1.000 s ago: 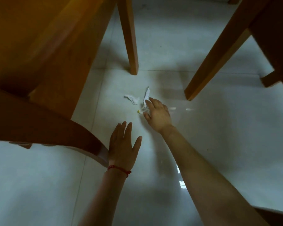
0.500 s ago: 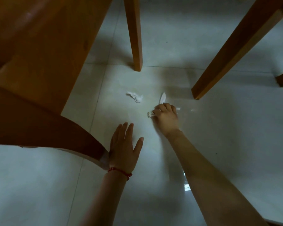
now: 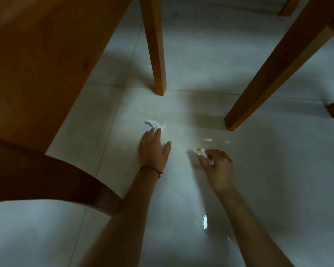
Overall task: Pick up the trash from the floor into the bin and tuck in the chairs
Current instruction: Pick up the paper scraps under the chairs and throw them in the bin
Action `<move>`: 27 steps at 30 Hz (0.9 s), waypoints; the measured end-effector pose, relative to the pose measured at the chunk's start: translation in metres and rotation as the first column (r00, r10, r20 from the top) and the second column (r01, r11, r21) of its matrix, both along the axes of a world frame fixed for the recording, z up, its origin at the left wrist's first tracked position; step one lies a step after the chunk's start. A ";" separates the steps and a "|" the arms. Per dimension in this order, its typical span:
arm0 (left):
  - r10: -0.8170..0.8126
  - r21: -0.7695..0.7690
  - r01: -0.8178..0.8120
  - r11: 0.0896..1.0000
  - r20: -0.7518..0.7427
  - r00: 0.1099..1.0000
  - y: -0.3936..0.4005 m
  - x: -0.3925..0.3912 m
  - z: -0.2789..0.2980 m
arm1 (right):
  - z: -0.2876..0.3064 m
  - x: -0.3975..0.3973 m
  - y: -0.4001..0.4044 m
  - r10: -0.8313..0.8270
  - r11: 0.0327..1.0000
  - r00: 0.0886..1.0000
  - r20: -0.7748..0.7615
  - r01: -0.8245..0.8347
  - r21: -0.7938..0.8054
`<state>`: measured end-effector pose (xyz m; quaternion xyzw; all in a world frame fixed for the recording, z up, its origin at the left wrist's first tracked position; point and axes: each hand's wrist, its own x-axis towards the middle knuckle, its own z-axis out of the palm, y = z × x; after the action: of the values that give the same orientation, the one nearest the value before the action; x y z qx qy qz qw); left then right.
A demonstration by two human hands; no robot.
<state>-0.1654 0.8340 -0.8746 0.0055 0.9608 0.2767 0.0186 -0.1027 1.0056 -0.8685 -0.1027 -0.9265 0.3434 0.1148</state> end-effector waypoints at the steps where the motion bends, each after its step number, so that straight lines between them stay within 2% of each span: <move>1: 0.021 0.002 -0.021 1.000 -0.015 1.000 -0.001 -0.010 -0.004 | -0.001 0.003 0.001 0.001 1.000 1.000 -0.020 -0.001 0.008; 6: 0.060 -0.076 -0.064 0.995 -0.050 0.997 -0.005 -0.050 -0.018 | -0.011 0.012 0.003 -0.032 0.999 0.998 -0.059 0.030 -0.039; 9: 0.009 -0.059 -0.012 0.998 -0.064 0.998 -0.007 -0.057 -0.025 | -0.013 0.016 0.002 -0.051 0.997 0.998 -0.043 0.048 -0.063; 14: -0.118 0.010 0.120 0.993 -0.125 0.985 -0.006 -0.030 -0.037 | -0.012 0.021 0.004 -0.072 0.996 0.995 -0.062 0.068 -0.061; 20: -0.155 -0.002 0.158 0.987 -0.199 0.968 -0.011 0.022 -0.045 | -0.018 0.032 0.005 -0.068 0.997 0.998 -0.016 0.068 -0.036; 27: -0.177 0.016 0.178 0.984 -0.041 0.983 -0.021 0.084 -0.007 | 0.010 0.070 -0.006 -0.019 0.999 0.994 0.104 0.015 0.030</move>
<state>-0.0814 0.8134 -0.8812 0.0968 0.9538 0.2833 0.0244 -0.0323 1.0000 -0.8581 -0.1267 -0.9352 0.3230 0.0706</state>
